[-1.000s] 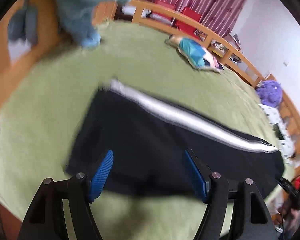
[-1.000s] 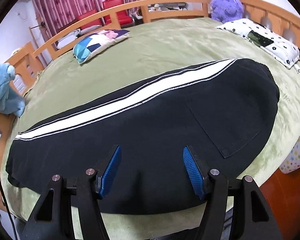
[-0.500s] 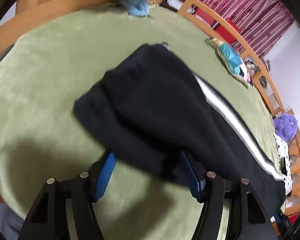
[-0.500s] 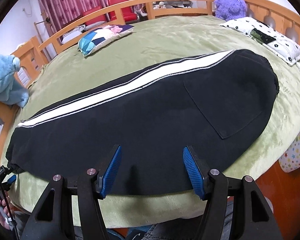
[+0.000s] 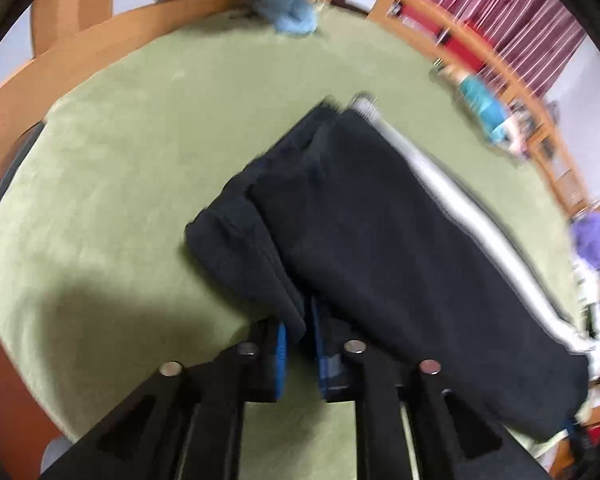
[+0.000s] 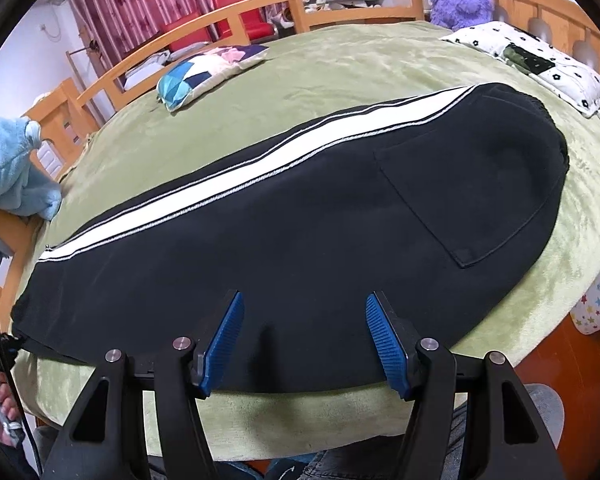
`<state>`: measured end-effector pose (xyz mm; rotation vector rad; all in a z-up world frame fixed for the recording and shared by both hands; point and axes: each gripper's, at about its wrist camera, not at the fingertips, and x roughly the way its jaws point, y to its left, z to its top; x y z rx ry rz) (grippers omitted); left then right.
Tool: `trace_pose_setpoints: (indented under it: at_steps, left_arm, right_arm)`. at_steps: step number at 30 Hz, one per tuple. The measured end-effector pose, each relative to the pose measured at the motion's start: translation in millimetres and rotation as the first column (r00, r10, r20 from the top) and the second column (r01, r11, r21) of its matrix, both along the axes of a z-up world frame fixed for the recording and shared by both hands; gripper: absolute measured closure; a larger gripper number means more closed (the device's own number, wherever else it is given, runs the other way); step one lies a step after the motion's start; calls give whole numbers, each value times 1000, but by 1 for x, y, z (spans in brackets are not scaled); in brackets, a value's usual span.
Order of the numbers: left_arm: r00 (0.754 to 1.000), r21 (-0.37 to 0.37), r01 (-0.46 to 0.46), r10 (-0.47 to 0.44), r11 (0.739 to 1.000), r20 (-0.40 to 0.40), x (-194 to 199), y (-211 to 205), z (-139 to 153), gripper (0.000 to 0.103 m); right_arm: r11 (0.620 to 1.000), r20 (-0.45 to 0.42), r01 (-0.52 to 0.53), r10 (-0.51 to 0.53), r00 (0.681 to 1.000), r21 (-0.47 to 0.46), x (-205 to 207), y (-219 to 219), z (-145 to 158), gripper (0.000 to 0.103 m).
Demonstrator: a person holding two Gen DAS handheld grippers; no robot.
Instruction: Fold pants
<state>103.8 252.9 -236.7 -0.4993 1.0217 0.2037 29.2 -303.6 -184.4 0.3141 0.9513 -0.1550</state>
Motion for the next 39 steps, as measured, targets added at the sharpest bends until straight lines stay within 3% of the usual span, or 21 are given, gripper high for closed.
trace_pose_setpoints:
  at_steps: [3,7,9,11,14,22,23,24,25,28,30,32,35,36,38,39]
  left_arm:
    - [999,-7,22,-22,1000,31,-23,-4,11,74]
    - [981,50,105,-111,993,160,-32,-21,38,71]
    - [977,18,111,-112,994,182,-24,-19,41,67]
    - [983,-25,87,-82,996,167,-16,-13,35,67]
    - [996,-28,-17,20,999,90,-7,-1,20,67]
    - [982,-123,-137,151,983,112,18,32,0,67]
    - [981,-133,-141,157,981,116,21,33,-1,70]
    - [980,-141,-143,160,980,116,23,35,0,90]
    - [981,-136,-134,151,982,122,22,34,2,95]
    - [969,-104,-116,136,988,208,3,33,25,97]
    - [954,-142,-134,166,981,250,-15,38,36,97]
    - [952,-149,-156,189,976,240,-25,42,36,97]
    - [959,-168,-198,227,966,172,-23,48,10,95]
    - [969,-175,-203,223,963,105,-14,49,-3,92]
    - [976,-168,-188,203,968,74,-10,48,-7,91]
    - [980,-137,-175,185,975,70,-11,43,1,84]
  right_arm:
    - [1000,-4,-16,16,1000,-3,-1,1,-1,40]
    - [1000,8,-4,4,1000,18,-2,-6,-2,40]
    - [999,1,1,-1,1000,32,1,-8,-5,40]
    - [999,-5,1,-1,1000,37,2,-9,-7,40]
    - [1000,-7,-1,1,1000,25,0,-9,-6,40]
    - [998,-17,55,-55,998,15,-4,-19,-7,40]
    - [998,-21,61,-61,998,22,-3,-19,-7,40]
    - [998,-25,64,-64,998,24,-2,-19,-8,40]
    - [998,-29,66,-65,997,23,0,-18,-8,40]
    - [999,-21,50,-49,999,11,2,-11,-5,40]
    - [999,-11,39,-39,999,2,3,-7,-2,40]
    - [1000,-5,30,-30,1000,3,3,-5,0,40]
    - [1000,-4,20,-20,1000,11,4,-6,-1,40]
    - [1000,-4,16,-16,1000,17,5,-6,-2,40]
    - [1000,-10,12,-12,1000,27,6,-8,-5,40]
    - [999,-13,9,-9,1000,34,5,-10,-6,40]
